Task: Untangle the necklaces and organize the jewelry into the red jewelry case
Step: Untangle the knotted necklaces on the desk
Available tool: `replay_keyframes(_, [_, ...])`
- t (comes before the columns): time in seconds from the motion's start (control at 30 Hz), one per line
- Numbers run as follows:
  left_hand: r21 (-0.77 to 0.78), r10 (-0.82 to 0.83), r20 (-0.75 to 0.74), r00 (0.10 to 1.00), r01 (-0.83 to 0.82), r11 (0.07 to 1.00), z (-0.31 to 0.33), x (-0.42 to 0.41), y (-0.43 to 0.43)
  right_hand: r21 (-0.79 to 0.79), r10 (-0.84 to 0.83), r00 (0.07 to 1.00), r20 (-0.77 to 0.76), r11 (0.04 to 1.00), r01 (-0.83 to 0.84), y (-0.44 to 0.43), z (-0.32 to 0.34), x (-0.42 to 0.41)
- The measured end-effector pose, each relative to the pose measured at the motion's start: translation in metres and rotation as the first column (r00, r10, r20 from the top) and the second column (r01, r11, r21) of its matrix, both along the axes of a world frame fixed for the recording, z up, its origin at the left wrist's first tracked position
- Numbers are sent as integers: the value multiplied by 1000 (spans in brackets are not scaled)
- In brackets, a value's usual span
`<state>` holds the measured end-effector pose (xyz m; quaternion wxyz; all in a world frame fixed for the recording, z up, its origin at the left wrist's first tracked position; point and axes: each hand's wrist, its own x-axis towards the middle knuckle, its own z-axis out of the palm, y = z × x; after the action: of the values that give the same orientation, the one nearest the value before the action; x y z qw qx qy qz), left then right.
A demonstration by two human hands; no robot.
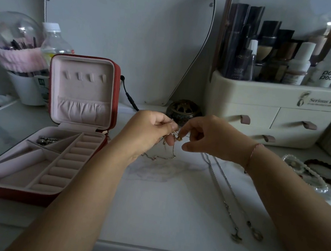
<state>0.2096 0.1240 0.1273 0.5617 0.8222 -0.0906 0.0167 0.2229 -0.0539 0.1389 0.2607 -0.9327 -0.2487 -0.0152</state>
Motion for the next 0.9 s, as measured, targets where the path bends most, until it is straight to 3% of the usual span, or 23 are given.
replay_keyframes(0.3, [35,-26,48,999,24,999,1,-1,-3,207,-7,979,-203,977,49,2,5,-3])
replay_keyframes(0.57, [25,-60,37,998,59,998,3,-2,-6,315,-113,959,-261,929,195,4,3,-2])
replay_keyframes(0.9, [111,6,-2,1000,-6,994,6,-4,-6,377,-162,980,-116,905,194,4,0,0])
